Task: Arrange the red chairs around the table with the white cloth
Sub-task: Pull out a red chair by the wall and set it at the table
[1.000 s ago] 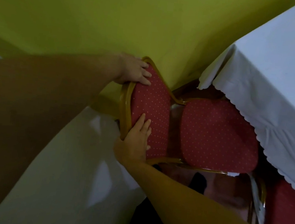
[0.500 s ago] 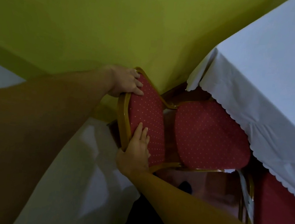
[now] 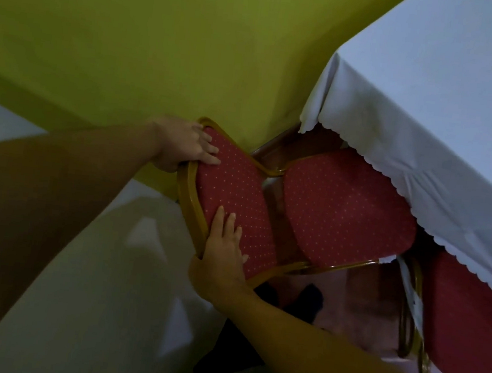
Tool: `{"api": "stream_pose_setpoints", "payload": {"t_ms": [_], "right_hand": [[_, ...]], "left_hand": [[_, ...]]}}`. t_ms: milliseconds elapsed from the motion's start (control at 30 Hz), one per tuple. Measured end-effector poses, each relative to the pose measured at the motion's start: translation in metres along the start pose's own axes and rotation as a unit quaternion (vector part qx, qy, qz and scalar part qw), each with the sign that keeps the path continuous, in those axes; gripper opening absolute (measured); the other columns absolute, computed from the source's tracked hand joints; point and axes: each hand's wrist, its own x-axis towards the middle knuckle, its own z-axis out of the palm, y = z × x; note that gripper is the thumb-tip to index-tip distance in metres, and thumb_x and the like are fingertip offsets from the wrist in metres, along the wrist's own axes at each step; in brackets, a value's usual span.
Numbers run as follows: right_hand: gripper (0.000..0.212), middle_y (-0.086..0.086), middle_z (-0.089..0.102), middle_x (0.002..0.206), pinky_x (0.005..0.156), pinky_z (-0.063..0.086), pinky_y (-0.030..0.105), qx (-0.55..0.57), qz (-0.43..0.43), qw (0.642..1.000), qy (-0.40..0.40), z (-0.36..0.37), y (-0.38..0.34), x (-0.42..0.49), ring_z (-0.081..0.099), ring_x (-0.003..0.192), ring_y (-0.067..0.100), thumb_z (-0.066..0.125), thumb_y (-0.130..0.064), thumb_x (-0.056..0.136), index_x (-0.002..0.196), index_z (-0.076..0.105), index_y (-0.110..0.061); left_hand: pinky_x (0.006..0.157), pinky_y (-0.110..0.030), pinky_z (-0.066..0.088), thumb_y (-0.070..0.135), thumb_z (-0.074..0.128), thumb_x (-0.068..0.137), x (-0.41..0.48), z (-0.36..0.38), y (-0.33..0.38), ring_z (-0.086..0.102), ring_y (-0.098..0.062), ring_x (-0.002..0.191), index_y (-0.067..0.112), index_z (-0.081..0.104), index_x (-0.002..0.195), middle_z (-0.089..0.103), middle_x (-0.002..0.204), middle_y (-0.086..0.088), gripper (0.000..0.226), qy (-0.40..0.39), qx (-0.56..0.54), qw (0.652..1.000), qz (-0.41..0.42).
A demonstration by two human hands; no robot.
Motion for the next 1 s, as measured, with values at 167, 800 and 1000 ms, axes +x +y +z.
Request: {"api": "stream_pose_setpoints", "payload": {"t_ms": [167, 800, 1000], "right_hand": [[0.098, 0.011, -0.014, 0.168, 0.115, 0.015, 0.072, -0.013, -0.007, 0.999, -0.031, 0.009, 0.0, -0.012, -0.008, 0.153, 0.039, 0.061, -0.014, 0.097, 0.158, -0.015, -0.02], [0.106, 0.008, -0.017, 0.167, 0.117, 0.014, 0.069, -0.049, -0.03, 0.997, -0.055, -0.004, 0.035, -0.029, -0.009, 0.154, 0.036, 0.066, -0.015, 0.094, 0.157, -0.019, -0.024], [0.108, 0.003, -0.018, 0.167, 0.118, 0.009, 0.069, -0.036, -0.056, 0.996, -0.051, -0.02, 0.069, -0.042, -0.012, 0.154, 0.033, 0.067, -0.024, 0.093, 0.157, -0.019, -0.028]], "left_hand": [[0.119, -0.034, 0.018, 0.024, 0.045, 0.096, -0.019, 0.011, 0.01, 0.018, -0.02, 0.15, 0.031, 0.008, 0.159, 0.017, 0.165, 0.003, 0.072, -0.019, 0.003, 1.0, 0.001], [0.122, -0.041, 0.012, 0.036, 0.045, 0.098, -0.01, 0.003, 0.038, 0.011, -0.026, 0.151, 0.028, 0.004, 0.159, 0.012, 0.166, -0.001, 0.074, -0.015, -0.036, 0.998, 0.039], [0.119, -0.04, 0.019, 0.036, 0.049, 0.095, 0.001, -0.02, 0.054, 0.016, -0.026, 0.15, 0.026, 0.005, 0.159, 0.014, 0.165, 0.0, 0.078, -0.013, -0.024, 0.997, 0.073]]}}
